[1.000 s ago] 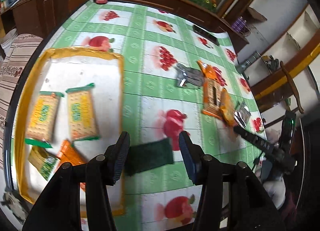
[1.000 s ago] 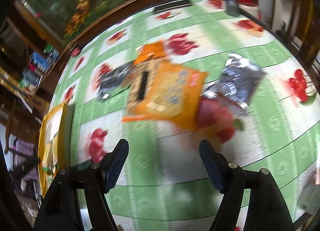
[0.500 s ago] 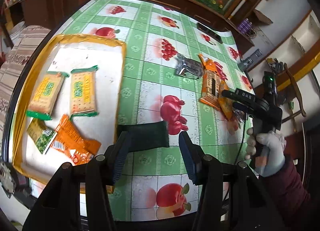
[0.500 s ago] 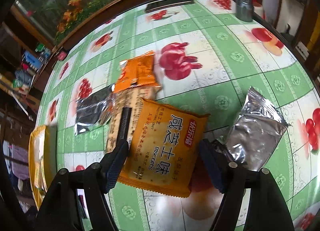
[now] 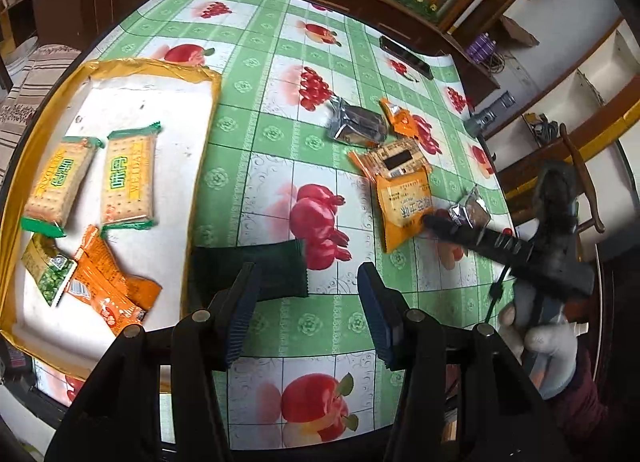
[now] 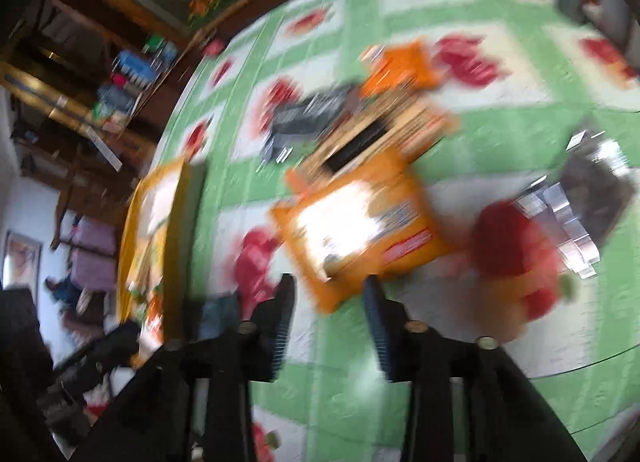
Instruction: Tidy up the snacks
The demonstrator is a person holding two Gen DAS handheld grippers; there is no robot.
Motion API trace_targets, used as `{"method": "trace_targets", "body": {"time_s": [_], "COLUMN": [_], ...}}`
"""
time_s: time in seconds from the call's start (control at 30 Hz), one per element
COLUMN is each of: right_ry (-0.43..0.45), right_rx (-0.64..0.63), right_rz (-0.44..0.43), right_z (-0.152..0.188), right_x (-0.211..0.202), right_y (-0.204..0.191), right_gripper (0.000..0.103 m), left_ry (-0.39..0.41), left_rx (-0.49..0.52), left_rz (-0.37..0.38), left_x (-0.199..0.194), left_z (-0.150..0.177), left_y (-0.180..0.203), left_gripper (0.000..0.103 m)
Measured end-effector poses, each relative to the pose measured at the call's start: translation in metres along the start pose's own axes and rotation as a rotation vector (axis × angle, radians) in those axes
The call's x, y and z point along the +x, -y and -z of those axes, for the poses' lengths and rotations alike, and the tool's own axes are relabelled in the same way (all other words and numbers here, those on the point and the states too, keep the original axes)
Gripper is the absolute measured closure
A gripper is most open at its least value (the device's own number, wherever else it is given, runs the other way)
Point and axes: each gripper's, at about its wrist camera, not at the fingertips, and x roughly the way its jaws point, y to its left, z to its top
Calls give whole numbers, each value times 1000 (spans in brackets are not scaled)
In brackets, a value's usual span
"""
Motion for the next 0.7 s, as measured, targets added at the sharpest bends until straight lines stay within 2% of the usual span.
{"method": "trace_targets", "body": {"time_s": [0.17, 0.23, 0.27, 0.33, 0.4, 0.5, 0.57, 0.7], "right_ry": [99, 107, 84, 19, -38, -155, -150, -62], "right_rx": [75, 75, 76, 72, -4, -83, -79, 43], "right_rz": [82, 103, 103, 75, 34, -110, -142, -114], "right_z": [-31, -40, -44, -44, -31, -8, 1, 9], "right_x": [-7, 1, 11, 24, 33, 41, 33, 7], "right_y": [16, 17, 18, 21, 5, -16, -16, 16], "right_gripper": [50, 51, 54, 53, 53, 55, 54, 52], "left_ry": [-15, -11, -8, -4, -2, -1, 1, -24], "left_rx": [-7, -9, -10, -14, -24, -34, -20, -4], "left_rz": [-5, -9, -10, -14, -20, -24, -25, 6], "left_x": [4, 2, 1, -1, -2, -1, 1, 13], "left_z": [3, 4, 4, 4, 4, 2, 0, -4], "left_y": [-2, -3, -4, -7, -12, -16, -15, -6], "left_gripper": [54, 54, 54, 54, 54, 54, 53, 51]}}
